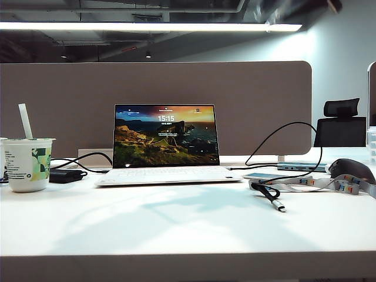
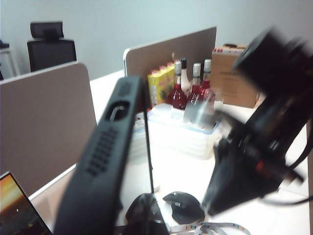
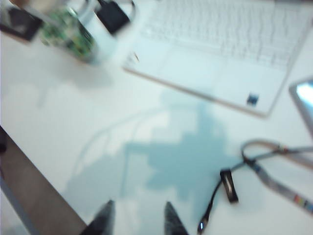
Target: Pick up the black phone, pick up the charger plug, insert the charger plug into the phone's charging port, and finally place the connected phone back on the desk.
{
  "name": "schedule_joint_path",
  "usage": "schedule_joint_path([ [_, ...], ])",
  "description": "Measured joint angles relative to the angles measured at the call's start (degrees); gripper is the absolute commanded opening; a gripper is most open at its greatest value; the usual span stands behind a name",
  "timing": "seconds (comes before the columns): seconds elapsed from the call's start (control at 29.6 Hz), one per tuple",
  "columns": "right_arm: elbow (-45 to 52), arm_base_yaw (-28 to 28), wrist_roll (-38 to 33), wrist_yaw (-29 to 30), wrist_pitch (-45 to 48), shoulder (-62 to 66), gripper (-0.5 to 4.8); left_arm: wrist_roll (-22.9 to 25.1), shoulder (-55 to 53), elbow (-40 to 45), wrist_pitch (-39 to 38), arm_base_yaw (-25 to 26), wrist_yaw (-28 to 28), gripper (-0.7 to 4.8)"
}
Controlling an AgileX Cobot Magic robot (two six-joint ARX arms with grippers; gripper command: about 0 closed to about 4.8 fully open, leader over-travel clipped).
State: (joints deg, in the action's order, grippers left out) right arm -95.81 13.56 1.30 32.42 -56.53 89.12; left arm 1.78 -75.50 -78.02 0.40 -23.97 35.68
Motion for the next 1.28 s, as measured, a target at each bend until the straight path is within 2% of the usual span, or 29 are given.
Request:
schedule_joint_path([
  [0.17, 0.0, 0.8, 1.3, -3.1, -7.5, 5.2, 1.46, 0.1, 0.6, 0.0, -1.4, 0.0, -0.2, -0.06],
  [0.24, 0.0, 0.8, 1.5, -3.5, -8.8, 6.9, 1.87, 0.1, 0.9, 0.0, -1.5, 0.0, -0.3, -0.06],
  [0.3, 0.1, 0.7, 2.0, -3.9, -9.4, 8.2, 2.66, 0.1, 1.1, 0.0, -1.5, 0.0, -0.3, -0.06],
  [0.34, 0.3, 0.7, 2.4, -3.9, -9.5, 8.8, 2.83, 0.1, 1.1, 0.0, -1.5, 0.0, -0.3, -0.06],
  [0.51, 0.3, 0.7, 3.5, -4.4, -11.0, 10.1, 2.93, 0.1, 1.0, 0.0, -1.6, 0.0, -0.3, -0.06],
  [0.61, 0.3, 0.7, 4.2, -5.3, -10.7, 10.2, 3.69, 0.1, 1.1, 0.0, -1.6, 0.0, -0.3, -0.06],
  [0.74, 0.3, 0.7, 4.5, -8.4, -8.4, 10.2, 3.81, 0.1, 1.0, 0.0, -1.6, 0.0, -0.3, -0.06],
  [0.88, 0.3, 0.7, 4.7, -8.5, -5.5, 10.2, 3.83, 0.1, 1.0, 0.0, -1.6, 0.0, -0.3, -0.06],
  [1.01, 0.3, 0.7, 4.7, -8.5, -4.5, 11.3, 4.11, 0.1, 1.0, 0.0, -1.6, 0.0, -0.3, -0.06],
  [1.08, 2.6, 0.7, 4.7, -8.5, -2.1, 11.8, 4.42, 0.1, 1.0, 0.0, -1.6, 0.0, -0.3, -0.06],
  [1.28, 13.3, 0.7, 3.8, -6.2, 0.1, 11.8, 4.42, 0.1, 1.0, 0.0, -2.4, 0.0, -0.3, -0.06],
])
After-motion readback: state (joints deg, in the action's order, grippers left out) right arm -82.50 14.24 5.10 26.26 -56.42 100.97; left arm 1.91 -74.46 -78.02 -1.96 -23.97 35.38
